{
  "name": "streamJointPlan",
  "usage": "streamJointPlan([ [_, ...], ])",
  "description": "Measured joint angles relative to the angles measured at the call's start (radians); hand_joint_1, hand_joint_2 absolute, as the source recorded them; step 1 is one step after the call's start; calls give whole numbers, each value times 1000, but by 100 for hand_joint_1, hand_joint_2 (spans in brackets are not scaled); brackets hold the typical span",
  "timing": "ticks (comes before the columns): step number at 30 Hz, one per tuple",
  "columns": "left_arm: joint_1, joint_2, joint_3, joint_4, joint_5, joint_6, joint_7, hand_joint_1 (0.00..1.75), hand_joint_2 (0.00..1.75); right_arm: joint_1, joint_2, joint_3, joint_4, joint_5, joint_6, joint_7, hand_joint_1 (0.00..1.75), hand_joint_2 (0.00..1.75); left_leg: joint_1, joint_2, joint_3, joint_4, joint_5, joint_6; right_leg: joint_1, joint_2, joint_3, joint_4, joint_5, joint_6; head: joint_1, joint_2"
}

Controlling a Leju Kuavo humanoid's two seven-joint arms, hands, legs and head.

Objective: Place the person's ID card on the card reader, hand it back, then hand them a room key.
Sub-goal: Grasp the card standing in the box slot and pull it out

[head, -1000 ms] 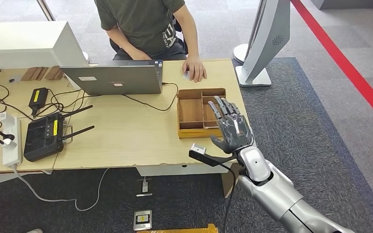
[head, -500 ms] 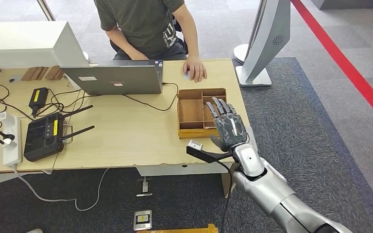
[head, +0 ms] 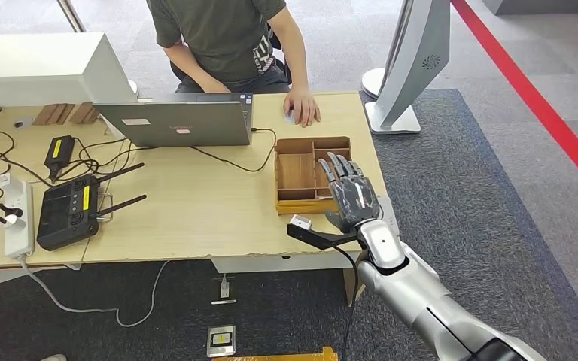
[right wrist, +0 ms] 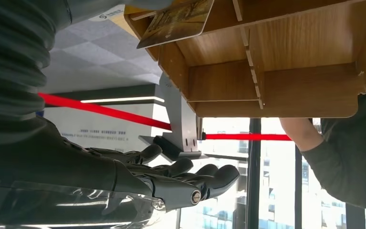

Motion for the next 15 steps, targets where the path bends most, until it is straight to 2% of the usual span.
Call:
streamJointPlan([
  [15,0,0,0,0,-4,-1,2,0,175,-4,15,-13,68,-13,0,-15,0,175,0,0,0,0,0,0,0,0,0,0,0,0,0,0],
])
